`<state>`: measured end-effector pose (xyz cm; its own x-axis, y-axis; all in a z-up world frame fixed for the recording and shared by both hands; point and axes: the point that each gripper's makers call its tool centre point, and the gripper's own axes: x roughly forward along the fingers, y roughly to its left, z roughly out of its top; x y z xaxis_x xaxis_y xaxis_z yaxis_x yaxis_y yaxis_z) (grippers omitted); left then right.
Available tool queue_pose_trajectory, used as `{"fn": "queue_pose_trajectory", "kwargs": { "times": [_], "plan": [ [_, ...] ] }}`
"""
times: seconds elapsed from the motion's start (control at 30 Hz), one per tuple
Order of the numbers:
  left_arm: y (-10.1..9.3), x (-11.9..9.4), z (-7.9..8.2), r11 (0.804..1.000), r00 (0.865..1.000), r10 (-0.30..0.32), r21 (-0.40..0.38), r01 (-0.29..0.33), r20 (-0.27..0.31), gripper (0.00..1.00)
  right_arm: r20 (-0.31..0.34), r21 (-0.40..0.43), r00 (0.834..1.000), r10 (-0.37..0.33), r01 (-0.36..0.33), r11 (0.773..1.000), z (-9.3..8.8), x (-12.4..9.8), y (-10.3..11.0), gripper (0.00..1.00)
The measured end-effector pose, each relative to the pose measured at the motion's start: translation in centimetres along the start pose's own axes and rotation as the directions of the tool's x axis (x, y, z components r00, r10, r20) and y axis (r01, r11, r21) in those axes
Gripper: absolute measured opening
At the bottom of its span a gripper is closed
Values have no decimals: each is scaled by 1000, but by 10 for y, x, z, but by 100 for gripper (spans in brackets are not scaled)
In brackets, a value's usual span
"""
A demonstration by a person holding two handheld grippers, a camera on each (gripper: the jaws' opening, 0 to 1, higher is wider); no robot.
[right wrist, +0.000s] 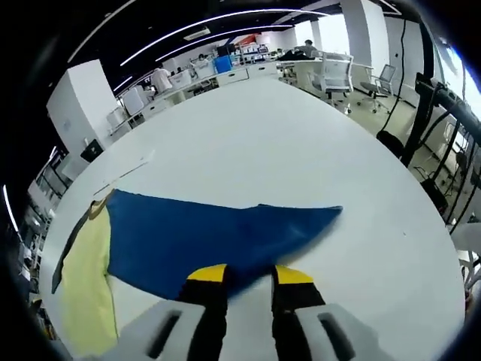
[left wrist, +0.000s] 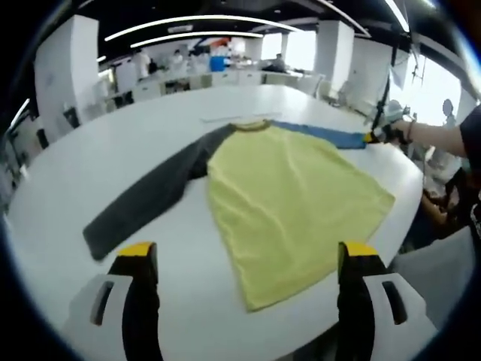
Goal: Fold the garment on the visible template until the final outline fits inside the template.
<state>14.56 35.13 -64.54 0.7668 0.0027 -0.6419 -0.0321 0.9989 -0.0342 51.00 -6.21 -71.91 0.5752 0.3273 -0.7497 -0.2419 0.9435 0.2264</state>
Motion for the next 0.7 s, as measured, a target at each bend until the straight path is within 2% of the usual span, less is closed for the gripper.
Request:
{"fn": "queue_pose_trajectory", "kwargs": {
  "times": [0.2,0.3,0.7],
  "plan": [
    [6,1,-2,1000,1000,4,10,-4,-6,96,-16,25,1000,-16,17,1000,-2,1,1,0],
    [8,0,-1,1000,1000,3,14,-3,8,96,-21,20,1000,-12,13,1000,-3,0,3,0],
    [9,0,-4,1000,1000,8,29,-8,-4,97,-19,-2,1000,-14,14,1000,9,1,1,0]
  ]
}}
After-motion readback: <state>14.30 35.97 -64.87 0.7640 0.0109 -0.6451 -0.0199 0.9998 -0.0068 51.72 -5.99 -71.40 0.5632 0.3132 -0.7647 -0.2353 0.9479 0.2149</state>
